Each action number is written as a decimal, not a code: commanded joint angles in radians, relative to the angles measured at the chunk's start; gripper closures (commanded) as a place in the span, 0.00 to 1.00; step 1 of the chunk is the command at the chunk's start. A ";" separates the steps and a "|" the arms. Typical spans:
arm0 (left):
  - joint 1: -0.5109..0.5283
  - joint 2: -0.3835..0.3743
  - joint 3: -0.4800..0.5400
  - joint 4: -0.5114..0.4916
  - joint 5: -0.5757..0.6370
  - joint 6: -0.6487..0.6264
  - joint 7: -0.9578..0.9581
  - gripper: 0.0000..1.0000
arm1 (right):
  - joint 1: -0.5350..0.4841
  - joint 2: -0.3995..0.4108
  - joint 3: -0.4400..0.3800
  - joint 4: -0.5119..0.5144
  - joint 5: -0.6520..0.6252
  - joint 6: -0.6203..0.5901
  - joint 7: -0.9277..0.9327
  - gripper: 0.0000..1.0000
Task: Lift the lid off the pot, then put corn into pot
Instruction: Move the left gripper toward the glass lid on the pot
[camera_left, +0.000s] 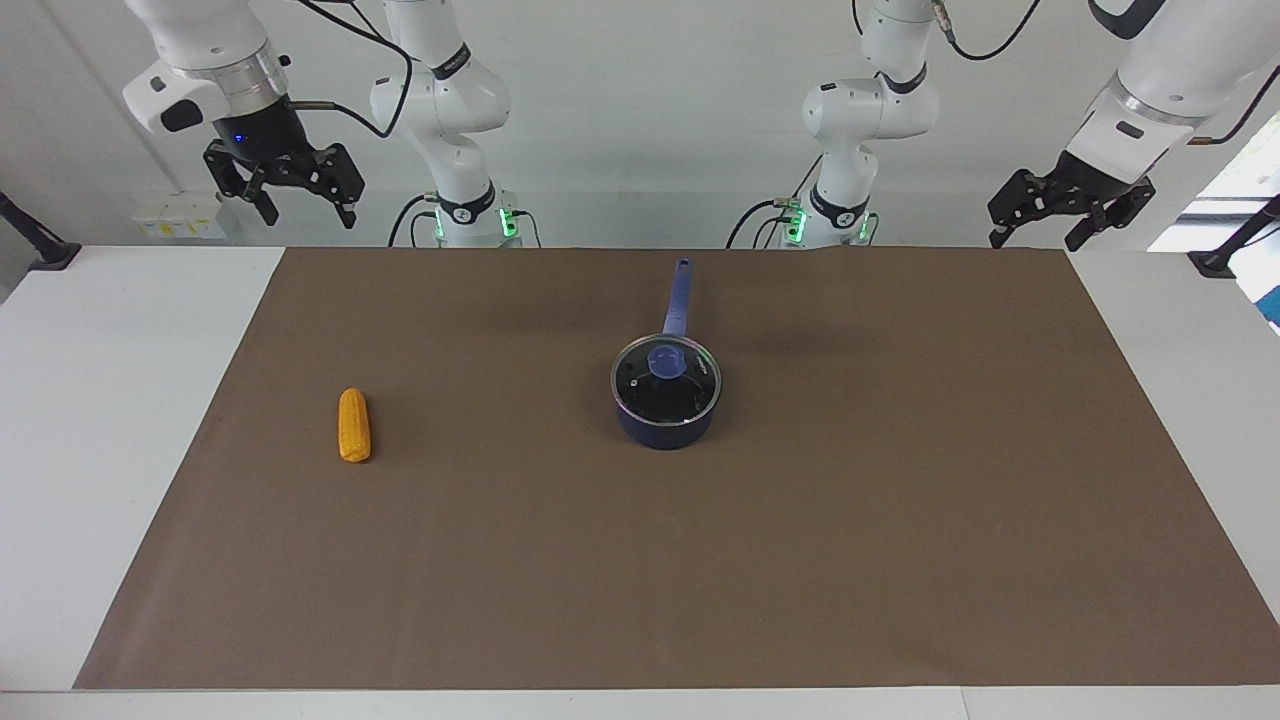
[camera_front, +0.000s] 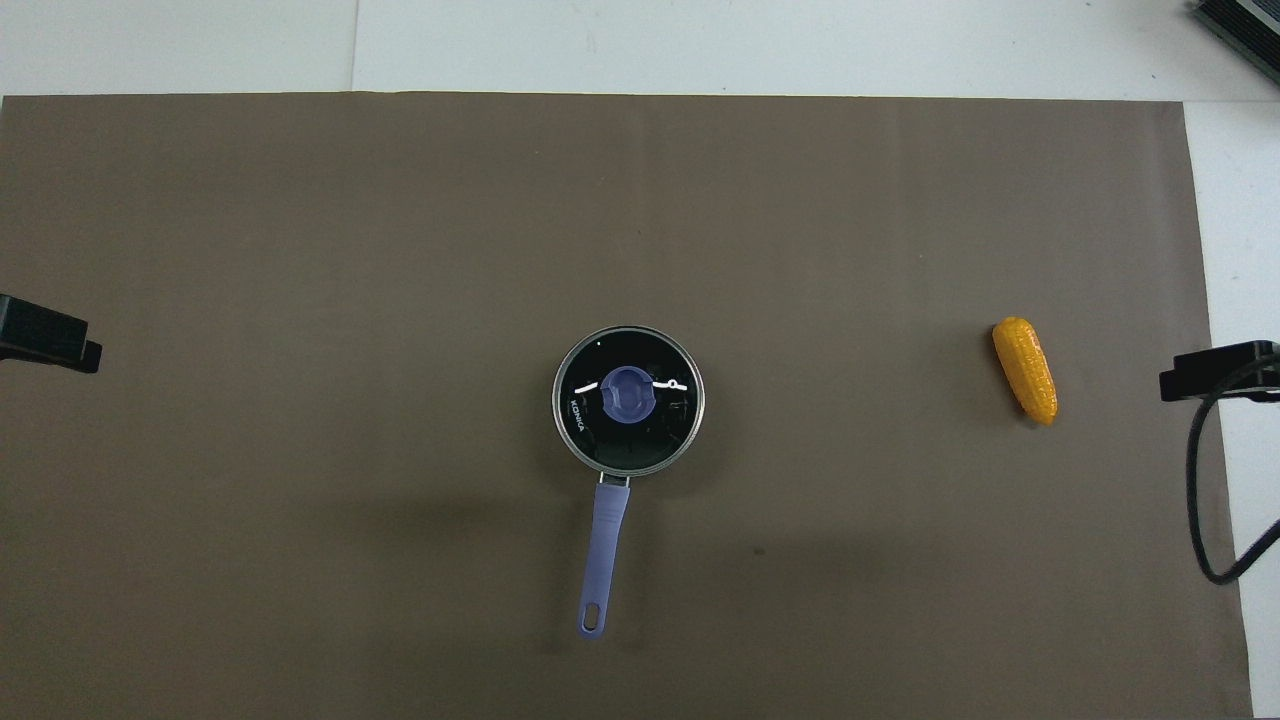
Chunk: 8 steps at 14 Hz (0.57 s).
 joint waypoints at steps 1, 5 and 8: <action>0.001 0.003 -0.002 0.007 0.007 0.005 0.006 0.00 | -0.014 -0.015 0.004 -0.014 0.020 0.011 -0.020 0.00; 0.003 0.000 -0.002 0.000 0.007 0.008 0.001 0.00 | -0.014 -0.015 0.004 -0.014 0.020 0.013 -0.020 0.00; -0.002 0.000 -0.004 -0.004 0.007 0.011 0.000 0.00 | -0.014 -0.015 0.004 -0.014 0.020 0.013 -0.020 0.00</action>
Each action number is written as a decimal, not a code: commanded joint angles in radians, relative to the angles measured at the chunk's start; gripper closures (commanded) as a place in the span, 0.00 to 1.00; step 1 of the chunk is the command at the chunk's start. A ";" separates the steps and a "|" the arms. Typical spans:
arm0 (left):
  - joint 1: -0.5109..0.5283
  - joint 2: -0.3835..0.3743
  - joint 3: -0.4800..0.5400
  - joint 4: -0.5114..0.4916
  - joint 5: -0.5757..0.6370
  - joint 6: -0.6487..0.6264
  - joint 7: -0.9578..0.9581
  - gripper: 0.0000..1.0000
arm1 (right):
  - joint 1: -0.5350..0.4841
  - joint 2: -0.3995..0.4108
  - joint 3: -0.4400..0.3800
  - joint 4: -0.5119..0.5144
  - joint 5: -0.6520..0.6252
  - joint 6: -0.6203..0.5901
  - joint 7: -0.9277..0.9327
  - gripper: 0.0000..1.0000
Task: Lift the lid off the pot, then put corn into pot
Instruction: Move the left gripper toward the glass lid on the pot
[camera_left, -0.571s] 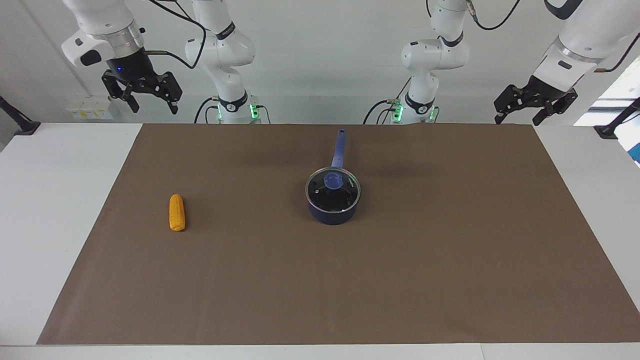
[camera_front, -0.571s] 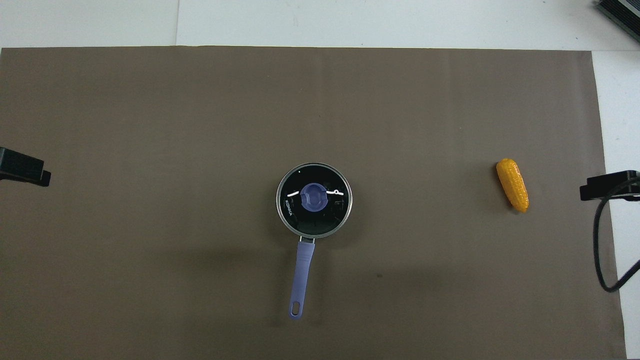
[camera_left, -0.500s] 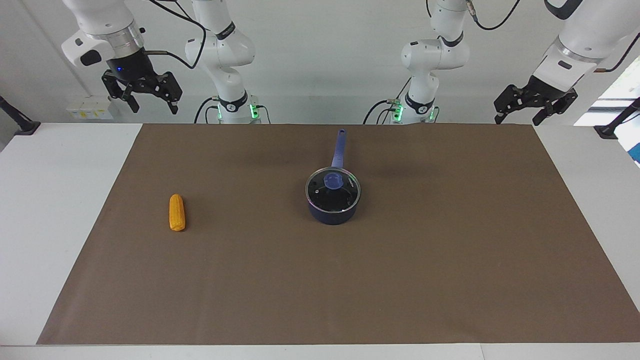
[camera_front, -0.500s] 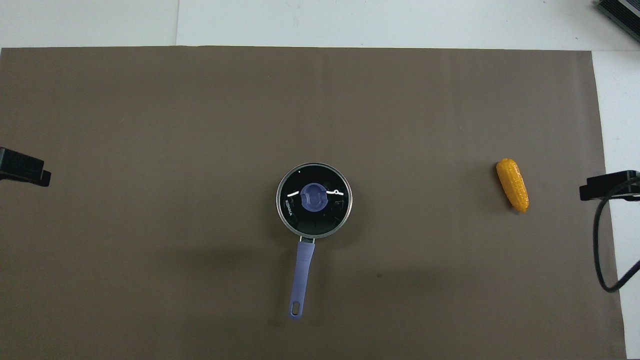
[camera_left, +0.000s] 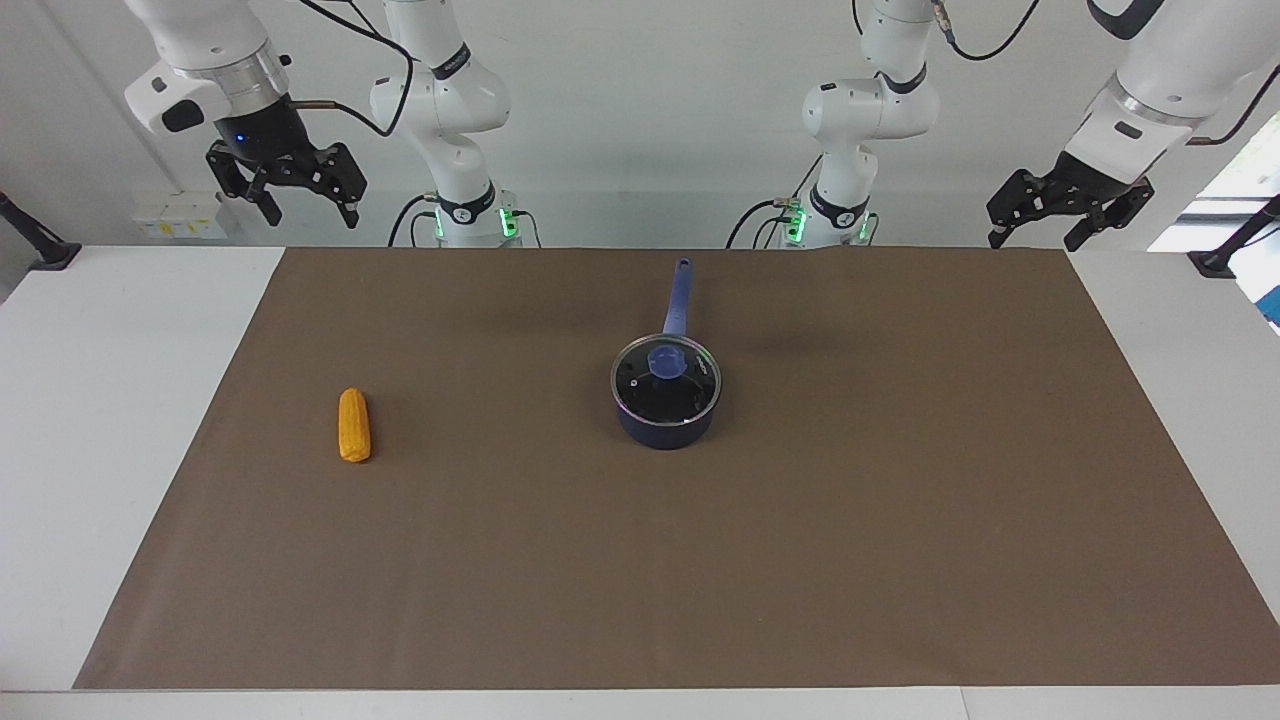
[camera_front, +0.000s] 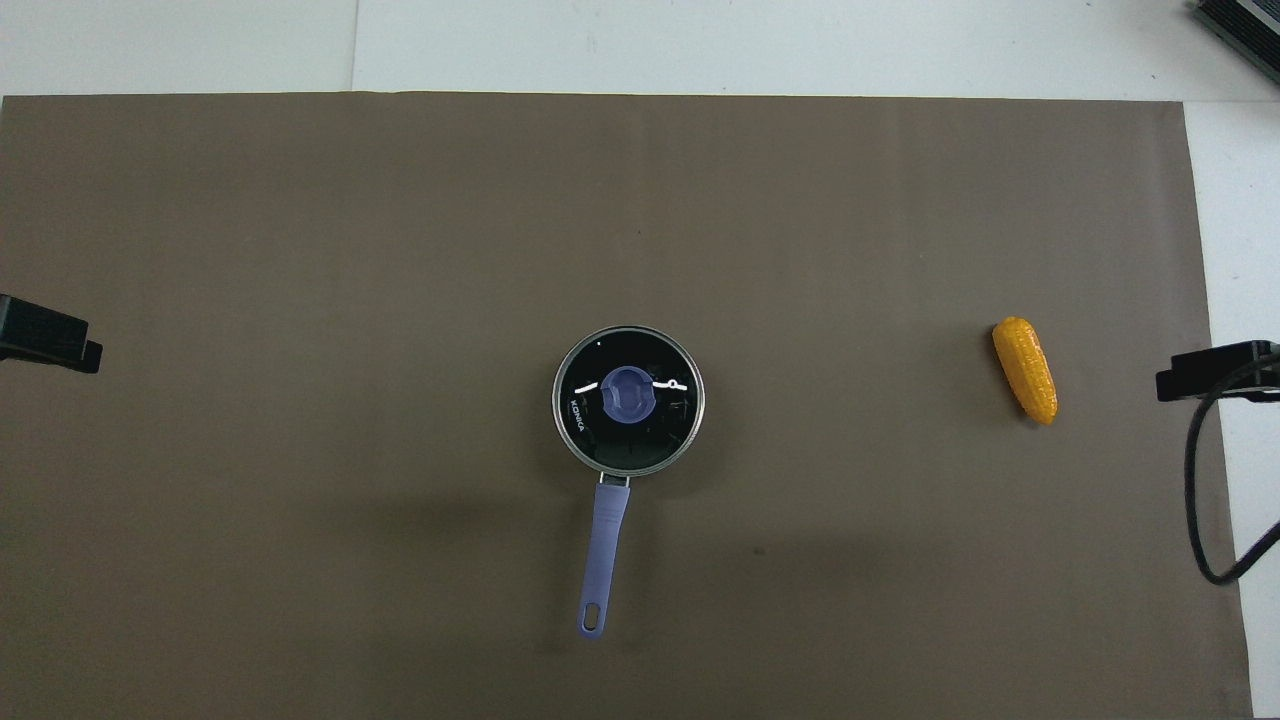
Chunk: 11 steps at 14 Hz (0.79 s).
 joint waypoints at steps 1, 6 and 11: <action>-0.005 -0.003 -0.003 -0.013 0.007 0.015 0.001 0.00 | -0.014 -0.015 0.006 -0.014 0.018 0.013 -0.020 0.00; -0.017 -0.004 -0.014 -0.056 0.007 0.035 -0.002 0.00 | -0.014 -0.015 0.005 -0.014 0.018 0.014 -0.020 0.00; -0.077 -0.004 -0.014 -0.109 0.007 0.083 -0.032 0.00 | -0.014 -0.015 0.005 -0.014 0.018 0.014 -0.020 0.00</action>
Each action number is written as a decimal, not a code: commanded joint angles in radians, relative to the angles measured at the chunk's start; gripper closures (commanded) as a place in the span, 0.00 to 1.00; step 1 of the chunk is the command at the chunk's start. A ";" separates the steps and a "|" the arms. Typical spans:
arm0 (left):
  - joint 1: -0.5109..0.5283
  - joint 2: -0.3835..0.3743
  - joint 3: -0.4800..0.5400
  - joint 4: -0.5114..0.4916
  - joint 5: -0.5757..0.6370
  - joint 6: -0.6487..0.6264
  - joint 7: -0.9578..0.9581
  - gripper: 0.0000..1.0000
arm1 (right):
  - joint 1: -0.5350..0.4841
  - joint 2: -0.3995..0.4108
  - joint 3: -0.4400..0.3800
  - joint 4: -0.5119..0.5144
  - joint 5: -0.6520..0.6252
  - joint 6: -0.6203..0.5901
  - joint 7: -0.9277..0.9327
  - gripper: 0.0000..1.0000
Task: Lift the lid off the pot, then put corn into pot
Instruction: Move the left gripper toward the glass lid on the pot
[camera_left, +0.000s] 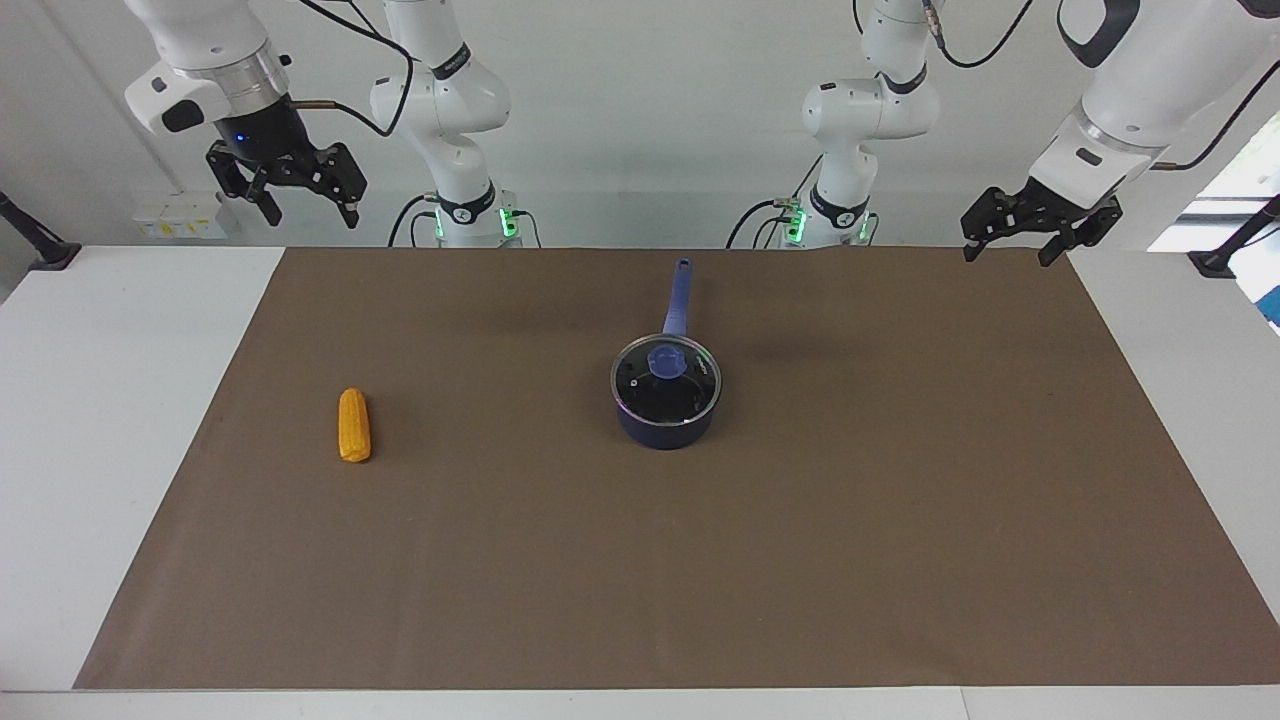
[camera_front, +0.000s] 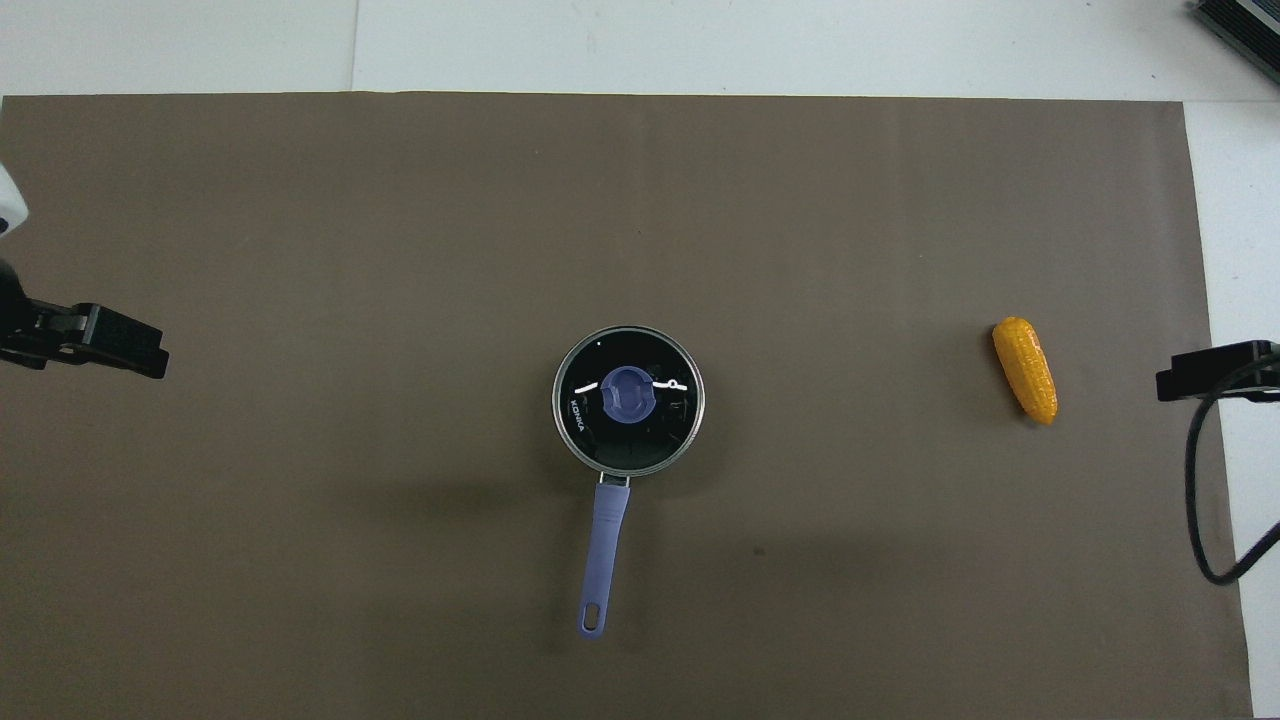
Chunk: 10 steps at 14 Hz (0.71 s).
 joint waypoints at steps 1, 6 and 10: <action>-0.049 -0.014 0.009 -0.046 0.007 0.043 -0.046 0.00 | -0.014 -0.015 0.005 -0.014 0.017 0.014 -0.020 0.00; -0.118 -0.014 0.009 -0.084 0.007 0.089 -0.128 0.00 | -0.014 -0.015 0.005 -0.014 0.017 0.014 -0.020 0.00; -0.196 -0.012 0.009 -0.093 0.005 0.122 -0.240 0.00 | -0.009 -0.015 0.006 -0.001 0.016 0.010 -0.020 0.00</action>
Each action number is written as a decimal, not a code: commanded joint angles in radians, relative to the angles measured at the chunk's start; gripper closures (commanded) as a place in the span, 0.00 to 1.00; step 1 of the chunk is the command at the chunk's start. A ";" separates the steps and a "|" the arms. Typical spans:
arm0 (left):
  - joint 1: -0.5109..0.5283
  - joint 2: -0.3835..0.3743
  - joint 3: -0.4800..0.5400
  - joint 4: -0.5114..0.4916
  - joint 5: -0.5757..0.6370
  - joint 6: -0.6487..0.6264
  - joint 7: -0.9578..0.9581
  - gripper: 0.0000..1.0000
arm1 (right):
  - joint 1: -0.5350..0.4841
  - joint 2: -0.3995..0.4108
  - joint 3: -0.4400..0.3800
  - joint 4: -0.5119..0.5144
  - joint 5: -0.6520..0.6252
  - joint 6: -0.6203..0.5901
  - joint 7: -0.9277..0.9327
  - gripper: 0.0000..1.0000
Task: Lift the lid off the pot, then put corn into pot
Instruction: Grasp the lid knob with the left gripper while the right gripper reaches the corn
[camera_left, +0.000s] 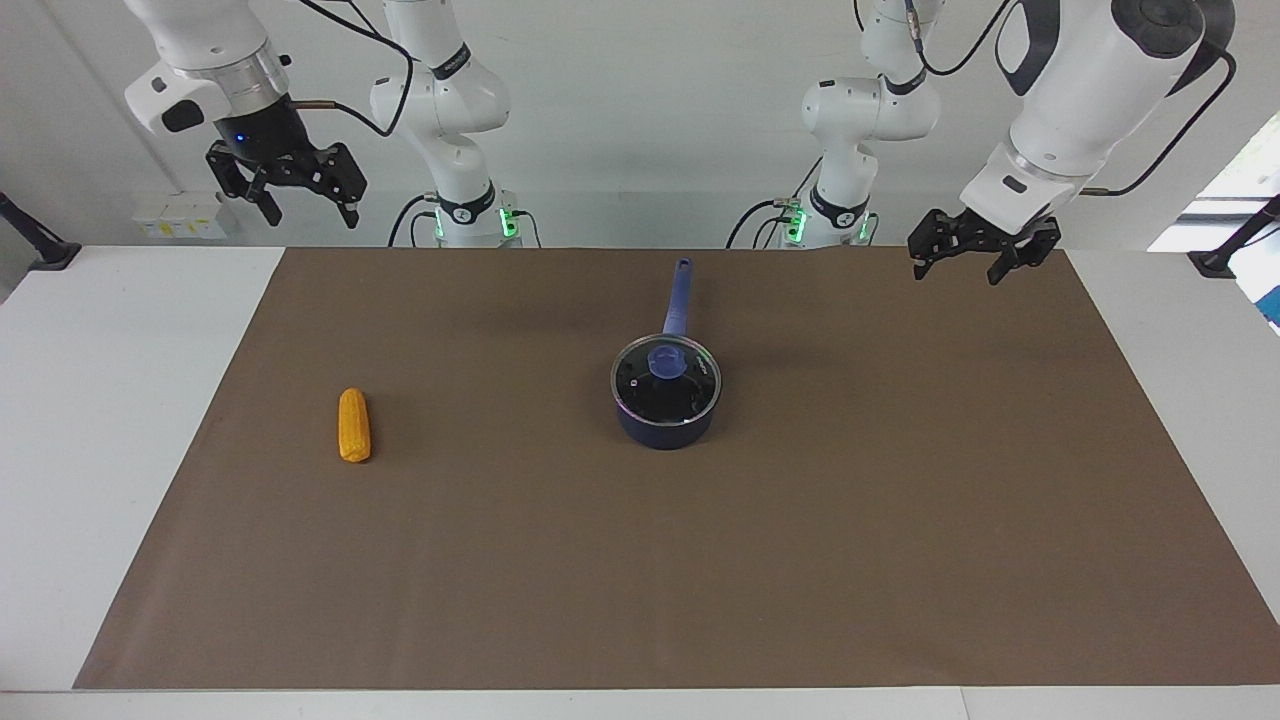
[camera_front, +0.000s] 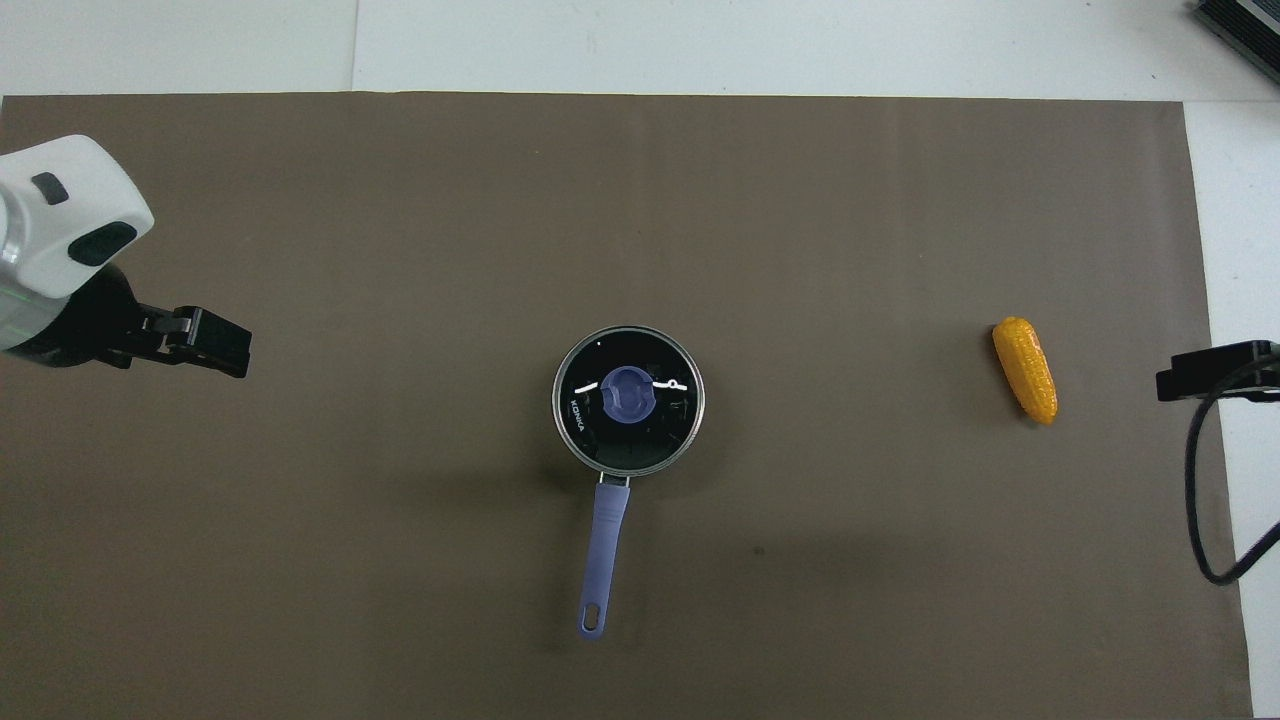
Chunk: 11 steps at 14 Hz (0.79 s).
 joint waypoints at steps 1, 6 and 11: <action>-0.067 -0.014 0.012 -0.029 0.006 0.037 -0.077 0.00 | -0.008 -0.013 0.007 -0.004 0.016 0.007 -0.024 0.00; -0.151 0.001 0.012 -0.031 -0.007 0.057 -0.194 0.00 | 0.000 0.005 0.016 -0.080 0.016 0.121 -0.082 0.00; -0.243 0.024 0.012 -0.108 -0.024 0.192 -0.332 0.00 | -0.026 0.133 0.016 -0.194 0.014 0.379 -0.265 0.00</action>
